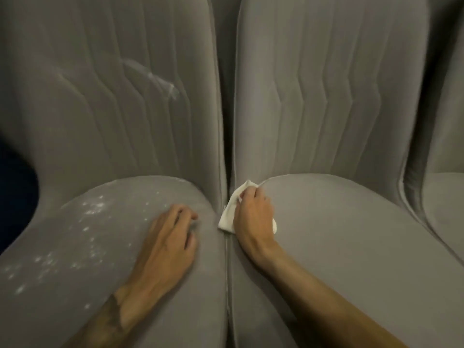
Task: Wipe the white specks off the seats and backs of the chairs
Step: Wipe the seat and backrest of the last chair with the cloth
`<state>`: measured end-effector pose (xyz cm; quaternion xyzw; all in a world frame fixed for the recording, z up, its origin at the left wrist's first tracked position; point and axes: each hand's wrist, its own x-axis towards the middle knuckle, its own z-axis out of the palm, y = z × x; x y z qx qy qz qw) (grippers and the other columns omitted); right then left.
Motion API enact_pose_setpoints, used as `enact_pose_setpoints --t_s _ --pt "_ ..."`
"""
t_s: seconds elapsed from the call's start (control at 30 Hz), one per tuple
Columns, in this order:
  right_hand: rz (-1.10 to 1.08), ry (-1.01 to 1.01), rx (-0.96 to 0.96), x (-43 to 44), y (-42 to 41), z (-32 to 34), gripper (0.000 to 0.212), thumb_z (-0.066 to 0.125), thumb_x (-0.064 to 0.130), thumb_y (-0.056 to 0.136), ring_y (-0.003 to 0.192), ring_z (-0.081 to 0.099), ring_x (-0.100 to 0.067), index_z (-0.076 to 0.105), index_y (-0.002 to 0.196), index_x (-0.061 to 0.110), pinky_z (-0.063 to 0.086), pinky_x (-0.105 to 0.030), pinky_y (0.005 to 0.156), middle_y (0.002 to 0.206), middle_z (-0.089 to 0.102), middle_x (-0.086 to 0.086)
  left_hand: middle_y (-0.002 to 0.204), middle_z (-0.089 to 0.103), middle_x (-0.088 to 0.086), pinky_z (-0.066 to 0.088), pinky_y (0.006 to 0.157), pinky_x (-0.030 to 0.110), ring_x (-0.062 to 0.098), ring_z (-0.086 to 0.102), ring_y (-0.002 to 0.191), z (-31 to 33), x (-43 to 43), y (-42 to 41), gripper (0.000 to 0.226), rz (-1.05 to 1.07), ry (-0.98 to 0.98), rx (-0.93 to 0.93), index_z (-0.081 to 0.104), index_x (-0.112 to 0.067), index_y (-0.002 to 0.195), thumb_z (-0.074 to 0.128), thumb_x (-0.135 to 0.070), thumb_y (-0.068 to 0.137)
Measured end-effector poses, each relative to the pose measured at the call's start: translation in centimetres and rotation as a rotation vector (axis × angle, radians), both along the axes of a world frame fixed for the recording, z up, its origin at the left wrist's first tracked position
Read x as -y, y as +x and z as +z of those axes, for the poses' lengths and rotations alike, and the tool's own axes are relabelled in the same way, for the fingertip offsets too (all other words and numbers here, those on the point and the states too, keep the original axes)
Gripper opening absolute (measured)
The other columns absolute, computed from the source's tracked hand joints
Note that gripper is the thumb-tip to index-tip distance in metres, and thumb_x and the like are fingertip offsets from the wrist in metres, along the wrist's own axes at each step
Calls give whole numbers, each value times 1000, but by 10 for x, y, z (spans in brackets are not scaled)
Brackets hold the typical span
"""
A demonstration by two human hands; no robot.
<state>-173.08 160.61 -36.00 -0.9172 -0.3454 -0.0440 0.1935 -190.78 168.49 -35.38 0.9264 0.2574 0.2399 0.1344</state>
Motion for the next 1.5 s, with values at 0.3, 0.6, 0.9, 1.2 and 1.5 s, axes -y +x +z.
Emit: enact_pose_setpoints --t_s 0.3,0.6,0.9,1.2,1.5 --pt "523 223 -59 -38 -65 9 25 46 13 100 106 52 -39 53 121 2 39 -43 93 123 50 -18 124 49 -5 46 98 43 17 51 101 5 -26 -90 17 305 72 -135 55 -25 119 56 -26 103" --pt "434 -16 183 -49 -53 7 42 42 39 103 112 47 -32 57 129 10 37 -40 93 127 49 -11 120 52 0 45 85 39 16 51 91 14 -56 -164 20 523 200 -280 59 -18 117 54 -33 104" --pt "364 -30 289 -50 -53 3 40 44 44 100 106 48 -32 57 114 9 36 -40 95 114 54 -14 119 53 2 47 89 45 21 55 96 16 -123 -200 22 510 116 -277 59 -19 112 45 -35 107" --pt "102 -160 332 -66 -83 4 31 43 35 101 110 51 -32 59 116 12 40 -40 89 120 54 -10 124 47 -12 48 96 44 16 53 108 -4 -229 -213 32 244 -65 -182 65 -35 115 39 -52 106" --pt "-175 -136 126 -92 -105 8 26 43 20 102 112 48 -42 53 113 -1 36 -45 96 121 53 -25 104 37 -10 37 59 23 8 53 74 -33 -282 -200 24 103 -134 56 53 -31 92 42 -46 107"
